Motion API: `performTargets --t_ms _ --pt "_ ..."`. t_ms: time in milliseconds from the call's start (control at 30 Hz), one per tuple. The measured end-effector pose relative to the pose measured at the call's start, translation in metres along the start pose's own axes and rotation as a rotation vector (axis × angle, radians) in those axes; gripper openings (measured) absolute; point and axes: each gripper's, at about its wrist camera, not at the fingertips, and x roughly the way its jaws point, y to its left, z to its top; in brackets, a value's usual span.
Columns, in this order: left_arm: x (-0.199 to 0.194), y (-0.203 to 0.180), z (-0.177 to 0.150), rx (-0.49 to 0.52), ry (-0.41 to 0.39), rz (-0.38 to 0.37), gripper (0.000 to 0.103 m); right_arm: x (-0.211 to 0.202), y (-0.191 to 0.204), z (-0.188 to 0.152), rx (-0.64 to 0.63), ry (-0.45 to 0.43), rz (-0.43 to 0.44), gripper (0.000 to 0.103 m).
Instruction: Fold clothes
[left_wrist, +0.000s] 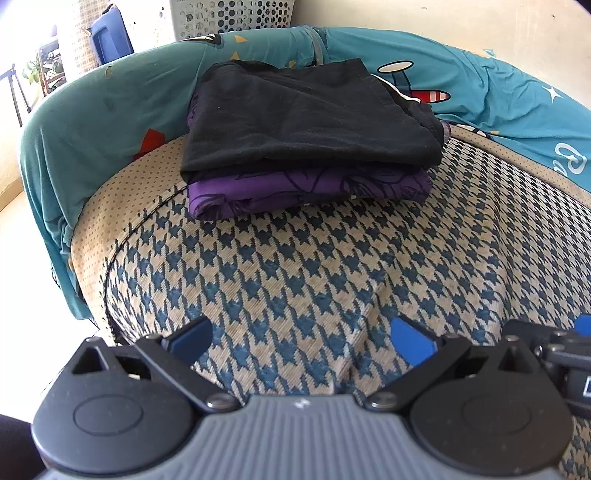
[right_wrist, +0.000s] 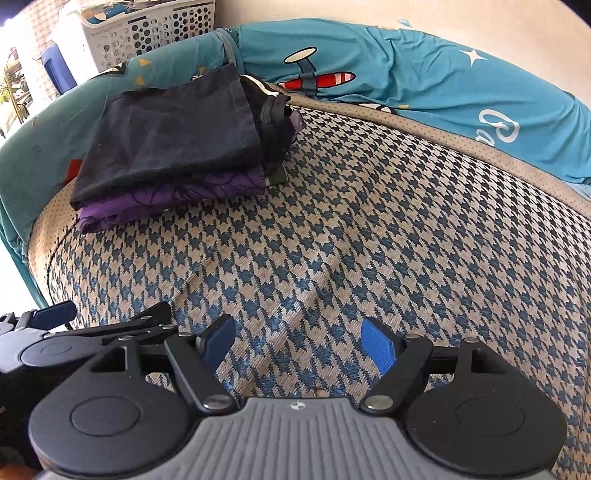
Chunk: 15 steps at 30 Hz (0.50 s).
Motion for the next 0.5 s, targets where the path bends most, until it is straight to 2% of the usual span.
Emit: performTargets --t_ms 500 --pt "0.0011 0.0028 0.0000 -0.017 0.004 -0.001 0.103 0.0028 0.0002 0.0020 0.001 -0.005 -0.008 0.075"
